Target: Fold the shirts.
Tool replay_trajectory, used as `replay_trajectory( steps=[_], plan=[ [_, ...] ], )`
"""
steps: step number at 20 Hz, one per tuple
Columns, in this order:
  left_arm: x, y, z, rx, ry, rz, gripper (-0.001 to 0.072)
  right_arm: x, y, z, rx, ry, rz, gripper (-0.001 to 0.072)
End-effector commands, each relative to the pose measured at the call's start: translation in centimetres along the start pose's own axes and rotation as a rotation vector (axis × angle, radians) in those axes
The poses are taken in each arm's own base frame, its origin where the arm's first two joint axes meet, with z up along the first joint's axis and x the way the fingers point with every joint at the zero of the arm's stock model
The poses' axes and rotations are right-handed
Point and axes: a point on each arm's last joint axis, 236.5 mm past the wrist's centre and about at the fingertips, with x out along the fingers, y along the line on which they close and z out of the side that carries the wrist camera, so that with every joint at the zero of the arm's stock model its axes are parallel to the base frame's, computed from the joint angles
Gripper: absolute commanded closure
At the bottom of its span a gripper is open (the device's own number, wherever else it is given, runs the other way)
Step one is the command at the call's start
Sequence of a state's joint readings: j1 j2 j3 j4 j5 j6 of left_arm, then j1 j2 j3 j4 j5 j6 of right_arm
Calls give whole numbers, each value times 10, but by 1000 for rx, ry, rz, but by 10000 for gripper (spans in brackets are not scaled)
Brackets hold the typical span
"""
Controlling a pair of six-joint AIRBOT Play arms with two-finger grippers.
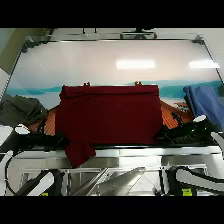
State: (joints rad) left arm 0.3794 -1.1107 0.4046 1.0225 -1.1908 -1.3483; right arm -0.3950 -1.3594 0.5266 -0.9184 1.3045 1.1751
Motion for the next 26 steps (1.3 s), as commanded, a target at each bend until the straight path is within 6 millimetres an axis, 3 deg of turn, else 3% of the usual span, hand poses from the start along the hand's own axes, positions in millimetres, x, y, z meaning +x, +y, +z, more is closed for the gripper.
replay_trajectory(
  steps=[1, 2, 3, 4, 7, 10, 12, 15, 18, 20, 22, 24, 26],
  plan=[
    [7, 3, -9, -1, 21, -3, 417, -4, -7, 27, -12, -124, -44, 384],
    [8, 4, -11, -3, 28, -4, 489, -4, -6, 27, -11, -124, -40, 389],
    [7, 3, -13, -2, 34, -7, 607, -4, -4, 26, -9, -119, -31, 493],
    [7, 1, -14, -1, 41, -13, 676, -4, -2, 24, -10, -112, -24, 589],
    [5, -17, -22, 32, 70, -88, 676, -10, 4, 24, -29, -128, -22, 699],
    [-10, -40, -16, 75, 12, -154, 677, -33, 11, 34, -32, -195, -14, 700],
    [-35, -56, -9, 150, -44, -163, 677, -56, 16, 42, -35, -243, 2, 699],
    [-82, -87, 16, 247, -191, -178, 676, -89, 26, 54, -38, -316, 53, 699],
    [-108, -123, 37, 314, -225, -261, 676, -103, 83, 75, -157, -417, 227, 699],
    [-120, -143, 63, 338, -255, -307, 677, -122, 115, 104, -221, -551, 301, 699],
    [-124, -148, 96, 334, -263, -303, 676, -143, 136, 137, -242, -683, 339, 699],
    [-122, -153, 128, 342, -265, -306, 677, -159, 153, 169, -262, -782, 380, 699],
    [-120, -159, 166, 350, -294, -295, 677, -162, 162, 203, -265, -834, 404, 699]
  ],
)
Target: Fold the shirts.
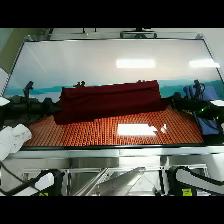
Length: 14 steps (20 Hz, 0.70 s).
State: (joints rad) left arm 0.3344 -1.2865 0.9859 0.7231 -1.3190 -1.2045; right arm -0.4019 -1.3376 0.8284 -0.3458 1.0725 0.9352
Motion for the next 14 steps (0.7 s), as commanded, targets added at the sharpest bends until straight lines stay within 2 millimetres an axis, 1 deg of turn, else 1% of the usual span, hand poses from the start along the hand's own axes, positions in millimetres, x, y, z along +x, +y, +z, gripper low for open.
replay_trajectory(
  steps=[1, 4, 6, 8, 9, 10, 12, 13, 14],
  plan=[
    [18, 11, 65, 27, -50, 4, 677, 34, 3, 65, -11, -166, 53, 699],
    [35, 18, 108, 58, -53, 2, 677, 73, -10, 88, 4, -163, 99, 699],
    [50, 23, 129, 75, -47, -1, 677, 100, -28, 90, 22, -130, 94, 699],
    [67, 32, 140, 78, -29, -4, 677, 119, -44, 87, 40, -101, 85, 699],
    [74, 36, 143, 79, -16, -7, 677, 125, -52, 86, 48, -98, 74, 699],
    [82, 40, 147, 80, -2, -11, 677, 127, -59, 87, 45, -102, 60, 699],
    [94, 44, 149, 87, 36, -24, 674, 129, -64, 85, 22, -99, 48, 687],
    [96, 44, 148, 90, 60, -34, 639, 128, -63, 86, -6, -100, 48, 601],
    [95, 43, 149, 87, 77, -42, 459, 126, -63, 89, -17, -106, 47, 539]
  ],
)
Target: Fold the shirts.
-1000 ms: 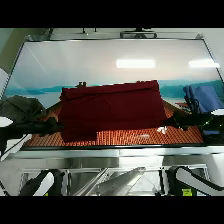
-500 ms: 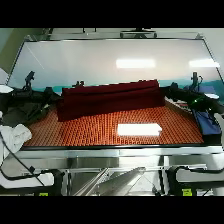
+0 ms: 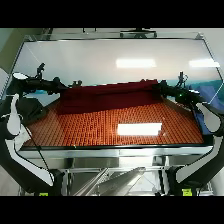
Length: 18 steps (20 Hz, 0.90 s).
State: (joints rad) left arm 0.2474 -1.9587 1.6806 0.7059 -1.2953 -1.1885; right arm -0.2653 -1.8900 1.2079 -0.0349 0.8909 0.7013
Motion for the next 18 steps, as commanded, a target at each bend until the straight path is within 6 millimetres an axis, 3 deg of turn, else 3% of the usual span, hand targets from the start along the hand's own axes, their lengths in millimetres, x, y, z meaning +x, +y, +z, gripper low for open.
replay_trajectory(
  steps=[1, 4, 5, 6, 7, 10, 16, 18],
  plan=[
    [6, -1, 5, 0, 56, -27, 450, -2, -5, 9, -53, -8, -7, 539],
    [-24, -13, 26, 37, 9, -22, 450, -28, -1, 37, -159, -13, -37, 528],
    [-38, -16, 35, 44, -17, -19, 450, -38, -4, 46, -195, -6, -77, 391],
    [-53, -18, 47, 38, -57, -13, 450, -48, -9, 55, -229, 3, -126, 180],
    [-63, -21, 55, 36, -85, -9, 450, -55, -13, 63, -243, 7, -162, 145],
    [-75, -29, 61, 31, -117, -21, 451, -57, -16, 63, -255, 37, -190, 142],
    [-41, -38, 41, 16, -52, -45, 452, -14, -23, 38, -247, 176, -127, 142],
    [-32, -45, 36, 35, -30, -52, 453, -2, -35, 25, -217, 253, -162, 143]
  ],
)
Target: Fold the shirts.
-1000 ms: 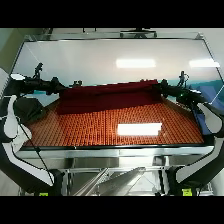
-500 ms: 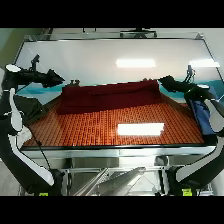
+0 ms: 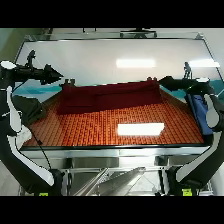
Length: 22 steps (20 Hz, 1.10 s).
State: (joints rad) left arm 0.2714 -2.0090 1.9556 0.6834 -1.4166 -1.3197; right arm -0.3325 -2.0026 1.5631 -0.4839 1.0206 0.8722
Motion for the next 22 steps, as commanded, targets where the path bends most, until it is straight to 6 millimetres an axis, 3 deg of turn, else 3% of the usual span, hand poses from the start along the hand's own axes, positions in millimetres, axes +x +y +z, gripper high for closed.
replay_trajectory(
  steps=[1, 4, 5, 6, 7, 9, 10, 11, 12, 14, 16, 18, 20, 22],
  plan=[
    [16, -11, -10, 24, 37, -12, 453, 24, -11, -26, 27, 156, -31, 144],
    [25, -21, -17, 45, 68, -21, 453, 28, -14, -41, 30, 241, -42, 153],
    [29, -25, -20, 59, 79, -24, 454, 29, -13, -39, 26, 238, -42, 205],
    [34, -30, -22, 80, 87, -27, 492, 28, -12, -38, 23, 236, -41, 394],
    [40, -36, -24, 104, 93, -30, 555, 28, -10, -38, 26, 237, -32, 424],
    [56, -50, -27, 148, 96, -34, 560, 28, -5, -43, 29, 260, -14, 466],
    [65, -58, -28, 177, 94, -36, 560, 27, -1, -46, 34, 276, -6, 588],
    [76, -66, -27, 209, 85, -30, 560, 27, 2, -47, 39, 283, 1, 662],
    [87, -70, -27, 233, 75, -19, 560, 27, 6, -48, 44, 290, 9, 698],
    [112, -75, -33, 282, 83, 24, 562, 26, 19, -41, 47, 282, 43, 699],
    [144, -72, -54, 324, 146, 65, 676, 19, 42, -30, 62, 267, 108, 699],
    [180, -78, -81, 342, 220, 57, 678, 4, 75, -22, 54, 278, 183, 700],
    [217, -90, -103, 372, 275, 42, 696, -19, 126, -11, 2, 274, 276, 699],
    [244, -103, -111, 366, 280, 36, 696, -45, 188, 1, -57, 231, 376, 700]
  ],
)
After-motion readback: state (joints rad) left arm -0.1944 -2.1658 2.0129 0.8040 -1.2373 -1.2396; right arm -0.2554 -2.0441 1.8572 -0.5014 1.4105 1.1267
